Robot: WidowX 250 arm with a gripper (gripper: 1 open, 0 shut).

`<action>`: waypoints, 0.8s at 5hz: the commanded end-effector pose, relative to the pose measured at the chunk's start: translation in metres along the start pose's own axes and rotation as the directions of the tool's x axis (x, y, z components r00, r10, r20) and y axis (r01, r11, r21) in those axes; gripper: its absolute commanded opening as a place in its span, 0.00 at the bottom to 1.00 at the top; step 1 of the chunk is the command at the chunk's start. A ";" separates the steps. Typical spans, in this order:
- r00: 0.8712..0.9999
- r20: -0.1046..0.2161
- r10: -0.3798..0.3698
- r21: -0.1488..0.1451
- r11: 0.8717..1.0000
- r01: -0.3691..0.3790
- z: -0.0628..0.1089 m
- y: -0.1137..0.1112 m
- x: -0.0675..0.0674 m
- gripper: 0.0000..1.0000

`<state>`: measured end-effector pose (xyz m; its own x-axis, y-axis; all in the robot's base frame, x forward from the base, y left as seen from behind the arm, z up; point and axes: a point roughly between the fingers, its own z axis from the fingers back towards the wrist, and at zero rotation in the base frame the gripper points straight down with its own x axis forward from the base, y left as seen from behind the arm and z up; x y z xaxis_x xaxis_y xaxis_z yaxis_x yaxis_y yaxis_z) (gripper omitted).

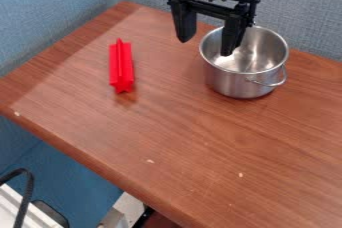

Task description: Put the red object in the metal pot

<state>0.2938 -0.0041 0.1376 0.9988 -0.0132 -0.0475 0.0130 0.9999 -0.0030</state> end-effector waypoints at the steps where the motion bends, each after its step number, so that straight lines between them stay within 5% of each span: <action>1: 1.000 -0.016 0.004 -0.002 1.000 -0.004 -0.004 0.000 -0.001 1.00; 2: 0.998 0.031 0.062 -0.019 0.998 -0.061 0.004 0.019 -0.005 1.00; 3: 0.983 0.023 0.183 -0.019 0.983 -0.182 0.000 0.048 -0.013 1.00; 4: 0.937 0.045 0.347 -0.042 0.938 -0.345 -0.006 0.081 -0.019 1.00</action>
<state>0.2743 0.0786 0.1161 0.9388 0.3396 -0.0578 -0.3412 0.9398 -0.0188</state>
